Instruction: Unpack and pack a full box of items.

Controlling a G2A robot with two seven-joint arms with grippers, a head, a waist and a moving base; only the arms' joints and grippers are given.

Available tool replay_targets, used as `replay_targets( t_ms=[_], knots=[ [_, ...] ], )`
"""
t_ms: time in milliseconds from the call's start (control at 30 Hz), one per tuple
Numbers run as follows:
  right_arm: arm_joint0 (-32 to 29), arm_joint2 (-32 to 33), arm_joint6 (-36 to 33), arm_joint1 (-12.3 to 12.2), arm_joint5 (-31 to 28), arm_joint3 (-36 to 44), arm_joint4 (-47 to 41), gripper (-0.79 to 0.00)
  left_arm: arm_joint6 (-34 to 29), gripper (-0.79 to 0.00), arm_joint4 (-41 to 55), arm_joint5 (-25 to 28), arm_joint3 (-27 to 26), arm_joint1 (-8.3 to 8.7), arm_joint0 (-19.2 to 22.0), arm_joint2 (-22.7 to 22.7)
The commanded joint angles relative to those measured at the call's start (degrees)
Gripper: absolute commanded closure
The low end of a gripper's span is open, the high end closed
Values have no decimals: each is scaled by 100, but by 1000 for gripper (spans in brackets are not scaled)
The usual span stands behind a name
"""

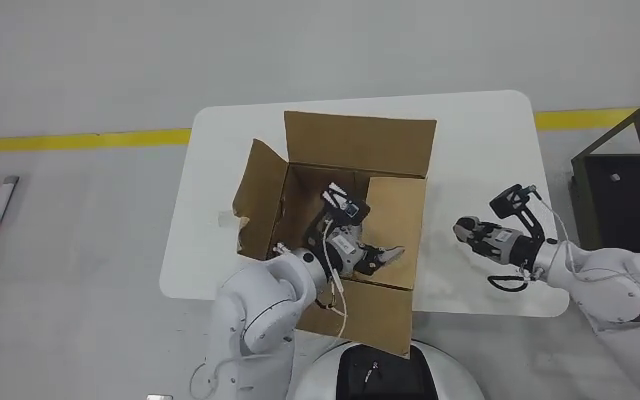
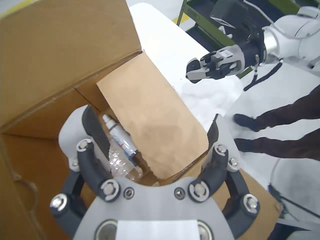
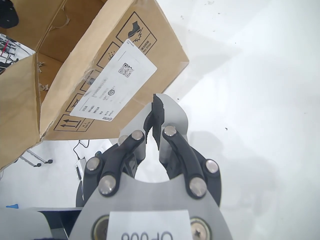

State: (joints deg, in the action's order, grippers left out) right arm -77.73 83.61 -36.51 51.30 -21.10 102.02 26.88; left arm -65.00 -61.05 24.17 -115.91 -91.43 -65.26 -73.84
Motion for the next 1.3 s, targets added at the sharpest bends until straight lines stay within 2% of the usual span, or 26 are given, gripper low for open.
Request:
replay_targets(
  t_ms=[0,67,233,500,967,1267],
  knots=[
    [58,-77,-8,11,20,-22,25,0,-291,-785,681,-488,406,-4,233,-92],
    [131,-174,-23,27,30,-69,21,0,-467,-785,1132,-872,765,-3,479,-205],
    [295,-433,-76,67,62,-140,67,0,-569,-785,1712,-1189,1485,41,871,-379],
    [531,-843,-129,137,100,-310,171,0,-548,-785,2038,-1382,2081,130,1036,-421],
    [958,-1384,43,283,200,-564,169,0,-713,-785,2800,-1461,2372,269,1033,-213],
    [1241,-1341,47,321,175,-727,67,0,-618,-785,3423,-1542,2265,317,1088,72]
  ],
)
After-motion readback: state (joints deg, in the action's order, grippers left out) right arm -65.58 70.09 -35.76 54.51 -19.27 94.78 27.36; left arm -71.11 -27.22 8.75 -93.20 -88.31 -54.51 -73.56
